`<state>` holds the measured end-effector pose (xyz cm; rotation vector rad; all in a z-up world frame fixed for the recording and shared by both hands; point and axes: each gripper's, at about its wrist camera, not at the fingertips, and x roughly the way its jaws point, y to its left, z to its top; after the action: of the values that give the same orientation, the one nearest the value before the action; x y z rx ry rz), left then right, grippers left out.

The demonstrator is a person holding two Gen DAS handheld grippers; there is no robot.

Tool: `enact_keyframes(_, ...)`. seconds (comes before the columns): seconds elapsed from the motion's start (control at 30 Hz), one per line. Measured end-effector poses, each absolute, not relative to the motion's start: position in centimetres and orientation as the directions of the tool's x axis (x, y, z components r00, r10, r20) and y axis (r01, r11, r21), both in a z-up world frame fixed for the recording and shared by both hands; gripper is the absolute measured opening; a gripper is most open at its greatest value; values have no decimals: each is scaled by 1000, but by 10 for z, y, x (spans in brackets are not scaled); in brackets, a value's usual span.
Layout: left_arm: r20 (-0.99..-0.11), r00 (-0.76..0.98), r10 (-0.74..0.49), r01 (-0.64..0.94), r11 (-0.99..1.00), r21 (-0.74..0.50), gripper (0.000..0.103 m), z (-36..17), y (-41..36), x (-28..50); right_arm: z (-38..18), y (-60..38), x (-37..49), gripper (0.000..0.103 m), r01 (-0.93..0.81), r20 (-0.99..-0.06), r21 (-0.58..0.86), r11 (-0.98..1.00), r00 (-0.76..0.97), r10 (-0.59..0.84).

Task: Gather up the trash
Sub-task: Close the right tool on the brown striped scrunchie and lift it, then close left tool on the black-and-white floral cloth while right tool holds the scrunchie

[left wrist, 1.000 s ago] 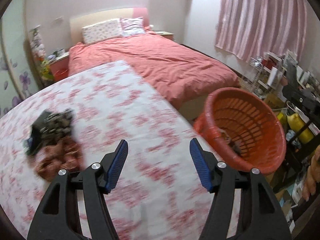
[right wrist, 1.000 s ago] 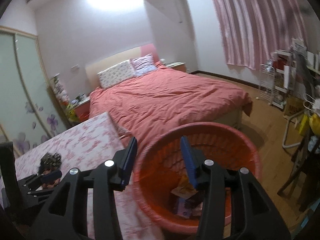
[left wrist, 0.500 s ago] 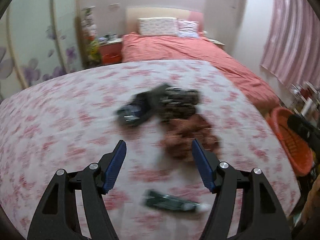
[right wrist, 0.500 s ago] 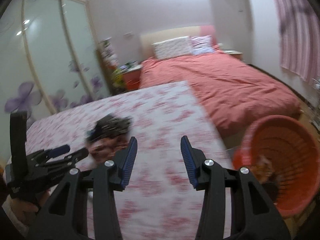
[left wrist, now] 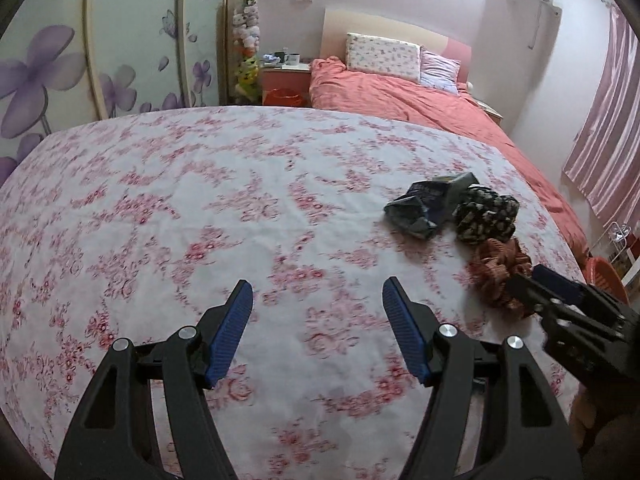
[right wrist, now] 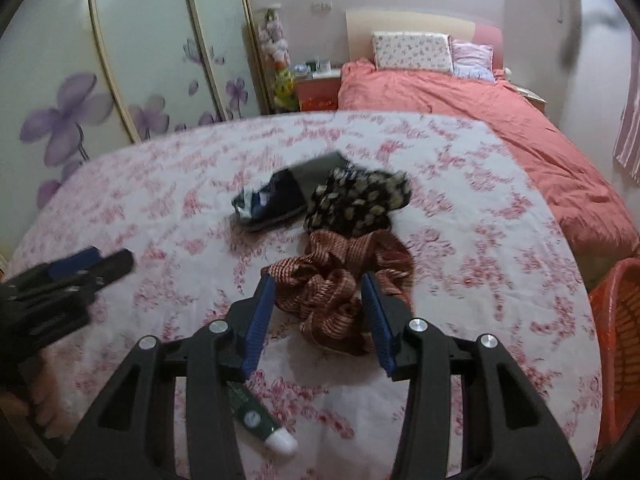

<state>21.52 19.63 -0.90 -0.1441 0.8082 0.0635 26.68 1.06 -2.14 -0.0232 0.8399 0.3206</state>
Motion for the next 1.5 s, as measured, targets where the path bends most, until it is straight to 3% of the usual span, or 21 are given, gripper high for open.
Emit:
enact_keyframes(0.43, -736, 676, -25, -83, 990, -110, 67, -16, 188, 218, -39, 8, 268, 43, -310, -777, 23, 950, 592, 212)
enact_keyframes(0.47, -736, 676, -26, -78, 991, -108, 67, -16, 185, 219, -39, 8, 267, 31, -306, -778, 5, 952, 597, 196)
enact_keyframes(0.5, -737, 676, -27, -75, 992, -105, 67, -16, 183, 219, -40, 7, 267, 25, -301, -779, -4, 954, 599, 186)
enact_keyframes(0.57, -737, 675, -28, -68, 993, -101, 67, -15, 180, 219, -39, -2, 268, 16, -295, -776, 36, 955, 594, 213)
enact_keyframes(0.63, -735, 677, -38, -57, 993, -103, 67, -14, 175, 220, -35, -16, 266, 14, -270, -763, 83, 959, 601, 236)
enact_keyframes(1.07, -700, 699, -144, 104, 990, -99, 67, -4, 90, 253, -9, -126, 246, 13, -42, -672, 205, 978, 720, 172)
enact_keyframes(1.5, -737, 670, -87, 127, 992, -2, 67, -20, 24, 319, -14, -173, 238, 13, 12, -662, 279, 960, 727, 183)
